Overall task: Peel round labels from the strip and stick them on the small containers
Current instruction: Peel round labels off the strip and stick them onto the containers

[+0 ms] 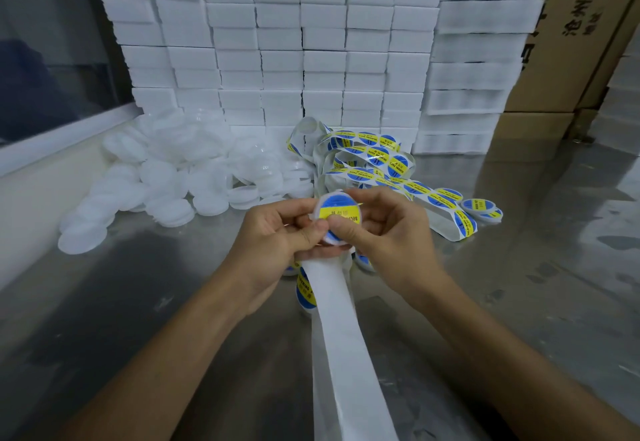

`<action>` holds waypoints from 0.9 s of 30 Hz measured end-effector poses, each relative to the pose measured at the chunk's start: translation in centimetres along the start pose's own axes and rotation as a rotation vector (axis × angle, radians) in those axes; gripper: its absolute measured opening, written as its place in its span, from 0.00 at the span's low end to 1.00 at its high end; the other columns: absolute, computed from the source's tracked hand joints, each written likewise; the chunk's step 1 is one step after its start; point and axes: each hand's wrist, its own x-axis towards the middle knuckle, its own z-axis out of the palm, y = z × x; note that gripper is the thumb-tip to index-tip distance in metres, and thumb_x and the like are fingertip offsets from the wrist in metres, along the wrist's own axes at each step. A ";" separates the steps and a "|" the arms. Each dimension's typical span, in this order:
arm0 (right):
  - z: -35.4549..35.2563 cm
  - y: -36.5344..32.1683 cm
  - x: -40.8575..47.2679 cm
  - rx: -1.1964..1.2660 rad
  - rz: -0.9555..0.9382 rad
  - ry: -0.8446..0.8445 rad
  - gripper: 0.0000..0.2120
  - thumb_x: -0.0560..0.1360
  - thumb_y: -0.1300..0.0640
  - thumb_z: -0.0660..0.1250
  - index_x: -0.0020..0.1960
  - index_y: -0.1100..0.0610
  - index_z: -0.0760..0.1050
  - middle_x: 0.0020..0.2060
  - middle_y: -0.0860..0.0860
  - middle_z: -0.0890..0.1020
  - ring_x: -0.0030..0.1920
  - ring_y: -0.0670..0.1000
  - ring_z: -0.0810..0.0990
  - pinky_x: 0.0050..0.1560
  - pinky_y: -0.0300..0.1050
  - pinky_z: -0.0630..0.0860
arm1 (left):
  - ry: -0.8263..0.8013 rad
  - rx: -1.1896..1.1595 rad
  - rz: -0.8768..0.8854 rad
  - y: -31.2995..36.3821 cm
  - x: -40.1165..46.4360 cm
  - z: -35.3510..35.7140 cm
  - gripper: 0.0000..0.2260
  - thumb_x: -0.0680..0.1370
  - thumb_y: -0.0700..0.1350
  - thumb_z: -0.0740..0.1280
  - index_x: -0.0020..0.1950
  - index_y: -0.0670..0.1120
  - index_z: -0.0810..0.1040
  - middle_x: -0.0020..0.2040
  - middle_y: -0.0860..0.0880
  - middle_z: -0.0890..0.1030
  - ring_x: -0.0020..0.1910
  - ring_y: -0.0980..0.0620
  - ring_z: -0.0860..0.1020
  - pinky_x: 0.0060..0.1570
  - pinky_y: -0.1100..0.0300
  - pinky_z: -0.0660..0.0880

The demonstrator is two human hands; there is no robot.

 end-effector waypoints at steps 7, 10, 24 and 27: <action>0.2 -0.2 -0.2 -0.012 -0.023 0.106 0.14 0.68 0.55 0.74 0.34 0.62 0.72 0.25 0.53 0.82 0.21 0.48 0.77 0.21 0.36 0.70 | 0.098 0.427 0.162 -0.4 0.2 0.2 0.12 0.77 0.32 0.66 0.43 0.49 0.81 0.33 0.50 0.81 0.25 0.53 0.75 0.30 0.64 0.74; 0.1 0.2 -0.1 -0.058 -0.002 0.117 0.14 0.74 0.57 0.72 0.34 0.60 0.71 0.21 0.51 0.77 0.17 0.50 0.71 0.20 0.36 0.66 | 0.145 0.419 0.181 -0.4 0.1 0.3 0.11 0.77 0.34 0.67 0.41 0.49 0.81 0.32 0.49 0.82 0.24 0.53 0.75 0.28 0.64 0.74; -0.4 0.8 -0.4 -0.522 -0.256 0.018 0.27 0.65 0.53 0.81 0.62 0.55 0.78 0.55 0.49 0.78 0.44 0.44 0.79 0.40 0.43 0.78 | 0.284 0.229 0.079 -0.5 0.5 0.0 0.12 0.67 0.50 0.73 0.41 0.42 0.84 0.36 0.42 0.85 0.34 0.48 0.84 0.37 0.61 0.80; -0.6 0.8 -0.4 -0.570 -0.313 0.015 0.22 0.67 0.51 0.79 0.59 0.55 0.81 0.50 0.48 0.81 0.47 0.46 0.80 0.44 0.43 0.77 | 0.265 0.281 0.096 -0.6 0.6 -0.1 0.12 0.66 0.54 0.72 0.39 0.46 0.86 0.37 0.45 0.85 0.38 0.48 0.84 0.43 0.60 0.81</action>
